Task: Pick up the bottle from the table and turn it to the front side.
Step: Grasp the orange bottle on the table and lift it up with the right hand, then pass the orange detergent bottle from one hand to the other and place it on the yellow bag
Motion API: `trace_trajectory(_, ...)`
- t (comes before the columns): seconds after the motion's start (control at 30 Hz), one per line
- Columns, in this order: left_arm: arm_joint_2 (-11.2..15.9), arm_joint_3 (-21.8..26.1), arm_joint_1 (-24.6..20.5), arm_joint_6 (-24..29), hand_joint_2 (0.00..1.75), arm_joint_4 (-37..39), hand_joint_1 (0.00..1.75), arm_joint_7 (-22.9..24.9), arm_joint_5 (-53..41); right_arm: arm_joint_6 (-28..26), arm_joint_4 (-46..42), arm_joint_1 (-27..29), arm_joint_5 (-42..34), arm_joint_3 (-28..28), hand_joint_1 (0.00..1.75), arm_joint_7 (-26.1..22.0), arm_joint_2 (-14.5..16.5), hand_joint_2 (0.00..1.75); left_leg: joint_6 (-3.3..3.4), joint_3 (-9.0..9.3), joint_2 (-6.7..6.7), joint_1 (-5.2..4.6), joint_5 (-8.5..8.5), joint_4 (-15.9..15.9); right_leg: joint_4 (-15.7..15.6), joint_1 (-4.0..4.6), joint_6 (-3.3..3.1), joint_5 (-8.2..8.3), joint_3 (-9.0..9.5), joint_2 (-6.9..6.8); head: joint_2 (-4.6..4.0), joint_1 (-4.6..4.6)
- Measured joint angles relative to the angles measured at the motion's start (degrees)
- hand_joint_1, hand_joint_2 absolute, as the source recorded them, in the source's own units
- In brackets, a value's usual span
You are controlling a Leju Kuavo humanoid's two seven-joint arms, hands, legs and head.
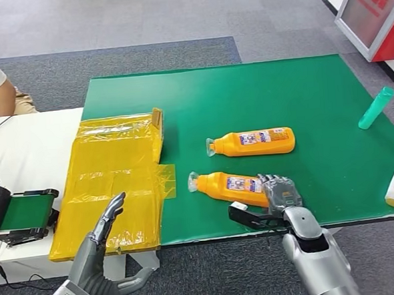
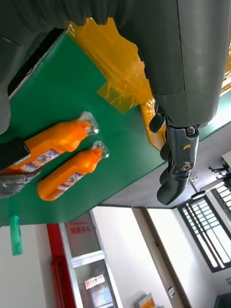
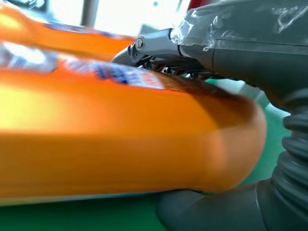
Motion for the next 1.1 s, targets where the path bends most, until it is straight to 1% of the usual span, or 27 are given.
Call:
trace_trajectory(0.07, -0.38, 0.48, 0.05, -0.38, 1.75, 0.00, 0.00, -0.04, 0.29, 1.38, -3.45, 2.24, -7.45, -1.83, 1.75, -4.26, 1.86, 1.75, 0.03, -0.22, -0.04, 0.00, 0.07, 0.00, 0.04, 0.01, 0.01, 0.00, -0.15, -0.05, 0.00, 0.00)
trace_trajectory(0.1, -0.65, 0.86, 0.08, -0.51, 1.75, 0.00, 0.00, -0.06, 0.41, 2.02, -5.20, 3.34, -10.43, -2.34, 1.75, -5.62, 2.66, 1.75, 0.04, -0.34, -0.05, 0.00, 0.10, 0.00, 0.06, 0.02, 0.01, 0.00, -0.26, -0.07, 0.00, -0.01)
trace_trajectory(0.17, -1.09, 1.60, 0.13, -0.62, 1.75, 0.00, 0.00, -0.08, 0.62, 2.64, -8.09, 5.04, -13.56, -2.89, 1.75, -6.77, 3.89, 1.75, 0.04, -0.55, -0.06, 0.00, 0.12, 0.00, 0.08, 0.02, 0.03, -0.01, -0.46, -0.08, 0.00, -0.01)
trace_trajectory(0.23, -1.38, 2.09, 0.14, -0.81, 1.75, 0.00, 0.00, -0.08, 0.70, 2.83, -9.93, 5.99, -14.58, -3.34, 1.75, -6.99, 4.62, 1.75, 0.05, -0.67, -0.06, 0.00, 0.11, 0.00, 0.08, 0.01, 0.07, -0.04, -0.57, -0.08, 0.00, 0.01)
trace_trajectory(0.33, -1.88, 2.80, 0.21, -1.40, 1.75, 0.00, 0.00, -0.11, 0.82, 3.13, -11.93, 7.10, -18.69, -3.74, 1.75, -8.49, 5.13, 1.75, 0.09, -0.79, -0.06, -0.03, 0.06, 0.01, 0.08, -0.03, 0.13, -0.07, -0.67, -0.08, 0.00, 0.01)
trace_trajectory(0.53, -3.50, 5.05, 0.22, -3.45, 1.75, 0.00, 0.00, -0.50, 2.73, 5.13, -18.52, 10.03, -33.82, -2.86, 1.75, -12.32, 5.92, 1.75, 0.08, -0.94, -0.06, -0.05, -0.02, 0.01, 0.08, -0.03, 0.14, -0.14, -0.82, -0.08, 0.00, 0.01)
trace_trajectory(0.67, -5.02, 6.97, -0.25, -5.07, 1.75, 0.03, 0.00, -0.67, 8.67, 7.25, -22.81, 11.94, -45.20, -1.45, 1.75, -15.66, 6.26, 1.75, 0.04, -0.95, -0.06, -0.05, -0.06, 0.01, 0.08, -0.02, 0.11, -0.18, -0.86, -0.08, 0.00, 0.01)
trace_trajectory(0.77, -7.13, 9.77, -2.38, -6.32, 1.75, 0.10, 0.00, -1.45, 13.72, 8.22, -25.32, 12.89, -51.82, 0.17, 1.75, -19.11, 6.38, 1.75, 0.04, -0.97, -0.06, -0.05, -0.06, 0.01, 0.08, -0.02, 0.12, -0.17, -0.86, -0.08, 0.00, 0.01)
trace_trajectory(0.8, -7.97, 10.96, -3.55, -6.80, 1.75, 0.11, 0.00, -0.92, 15.49, 8.51, -26.37, 12.95, -53.46, 1.04, 1.75, -19.79, 6.39, 1.75, 0.04, -0.98, -0.06, -0.05, -0.05, 0.01, 0.08, -0.02, 0.12, -0.17, -0.86, -0.08, 0.00, 0.01)
trace_trajectory(0.93, -10.59, 14.63, -7.73, -8.95, 1.75, 0.33, 0.00, 4.73, 26.37, 9.51, -29.81, 12.64, -56.77, 5.03, 1.75, -19.78, 6.40, 1.75, 0.02, -0.96, -0.06, -0.05, -0.02, 0.01, 0.08, -0.02, 0.10, -0.14, -0.86, -0.08, 0.00, 0.01)
trace_trajectory(1.03, -11.46, 15.74, -9.62, -9.87, 1.75, 1.02, 0.00, 6.16, 32.49, 9.28, -30.46, 12.48, -57.08, 7.54, 1.75, -20.78, 6.38, 1.75, 0.02, -0.96, -0.06, -0.05, -0.01, 0.01, 0.08, -0.02, 0.11, -0.14, -0.87, -0.08, 0.00, 0.01)
trace_trajectory(1.1, -11.60, 15.64, -10.84, -10.32, 1.75, 1.80, 0.00, 7.16, 35.64, 8.75, -30.45, 12.19, -56.79, 9.01, 1.75, -21.55, 6.34, 1.75, 0.01, -0.96, -0.06, -0.05, -0.01, 0.02, 0.08, -0.02, 0.11, -0.14, -0.88, -0.08, 0.00, 0.00)
